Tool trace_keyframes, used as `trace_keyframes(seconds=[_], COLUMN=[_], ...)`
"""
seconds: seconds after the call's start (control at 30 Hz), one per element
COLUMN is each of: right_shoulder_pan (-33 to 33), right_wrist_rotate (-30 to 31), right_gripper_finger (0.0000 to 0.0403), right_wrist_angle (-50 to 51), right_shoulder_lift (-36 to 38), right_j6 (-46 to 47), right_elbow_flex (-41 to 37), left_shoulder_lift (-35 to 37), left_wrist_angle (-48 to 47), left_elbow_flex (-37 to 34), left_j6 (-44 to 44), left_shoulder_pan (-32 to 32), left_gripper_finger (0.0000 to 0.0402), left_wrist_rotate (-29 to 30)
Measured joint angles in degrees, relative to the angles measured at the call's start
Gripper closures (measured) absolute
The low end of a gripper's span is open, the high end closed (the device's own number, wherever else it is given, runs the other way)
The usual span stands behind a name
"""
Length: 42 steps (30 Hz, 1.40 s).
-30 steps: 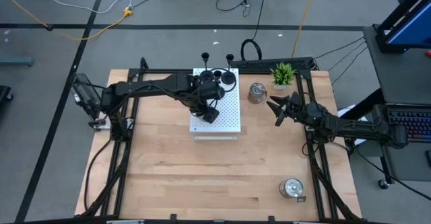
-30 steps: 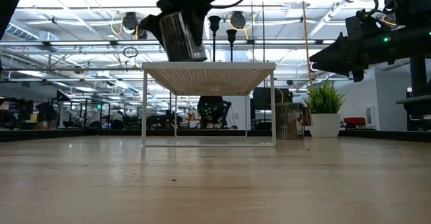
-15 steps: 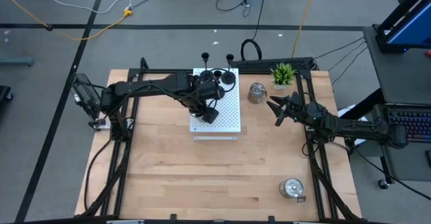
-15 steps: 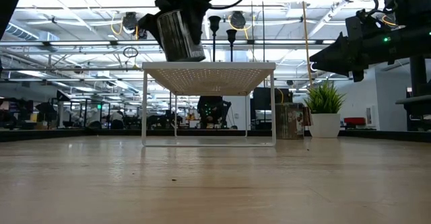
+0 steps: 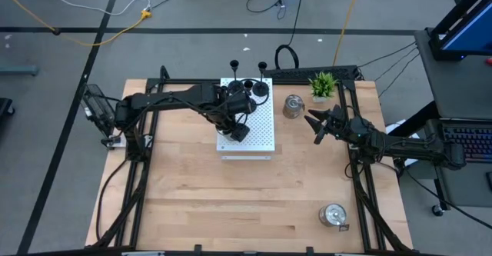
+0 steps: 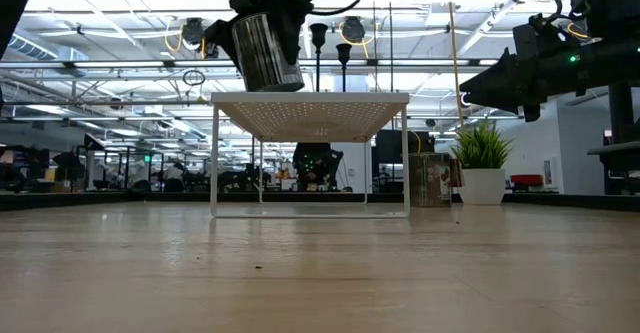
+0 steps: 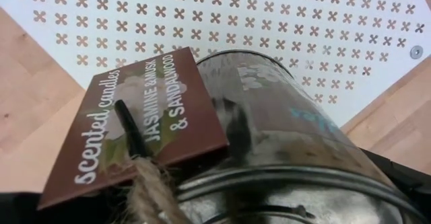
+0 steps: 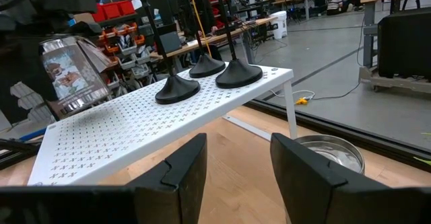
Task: Pick & Place candle stick holders
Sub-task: Put the top left brown scented candle on the shelf
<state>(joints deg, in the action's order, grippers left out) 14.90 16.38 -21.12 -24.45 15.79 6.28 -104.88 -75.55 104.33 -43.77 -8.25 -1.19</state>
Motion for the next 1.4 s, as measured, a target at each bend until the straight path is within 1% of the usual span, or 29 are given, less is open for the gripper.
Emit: trace_keyframes(seconds=[0.2, 0.4, 0.73, 0.97, 1.13, 1.27, 1.4], right_shoulder_pan=[0.0, 0.0, 0.0, 0.0, 0.0, 0.0, 0.0], right_wrist_rotate=[0.0, 0.0, 0.0, 0.0, 0.0, 0.0, 0.0], right_gripper_finger=[0.0248, 0.0248, 0.0248, 0.0248, 0.0248, 0.0248, 0.0248], right_wrist_angle=[0.0, 0.0, 0.0, 0.0, 0.0, 0.0, 0.0], right_shoulder_lift=[0.0, 0.0, 0.0, 0.0, 0.0, 0.0, 0.0], right_j6=[0.0, 0.0, 0.0, 0.0, 0.0, 0.0, 0.0], right_elbow_flex=[0.0, 0.0, 0.0, 0.0, 0.0, 0.0, 0.0], left_shoulder_lift=[-0.5, -0.5, -0.5, -0.5, -0.5, -0.5, -0.5], left_wrist_angle=[0.5, 1.9, 1.9, 1.6, 1.1, 1.1, 1.1], left_elbow_flex=[-0.1, -0.1, -0.1, -0.1, -0.1, -0.1, -0.1], left_j6=[0.8, 1.3, 1.7, 1.6, 1.6, 1.9, 1.9], left_shoulder_pan=[-0.1, -0.1, -0.1, -0.8, -1.5, -1.5, -1.5], left_gripper_finger=[0.0039, 0.0017, 0.003, 0.0005, 0.001, 0.0015, 0.0009], left_wrist_rotate=[-0.2, -0.4, -0.3, -1.4, -3.4, -3.5, -3.6])
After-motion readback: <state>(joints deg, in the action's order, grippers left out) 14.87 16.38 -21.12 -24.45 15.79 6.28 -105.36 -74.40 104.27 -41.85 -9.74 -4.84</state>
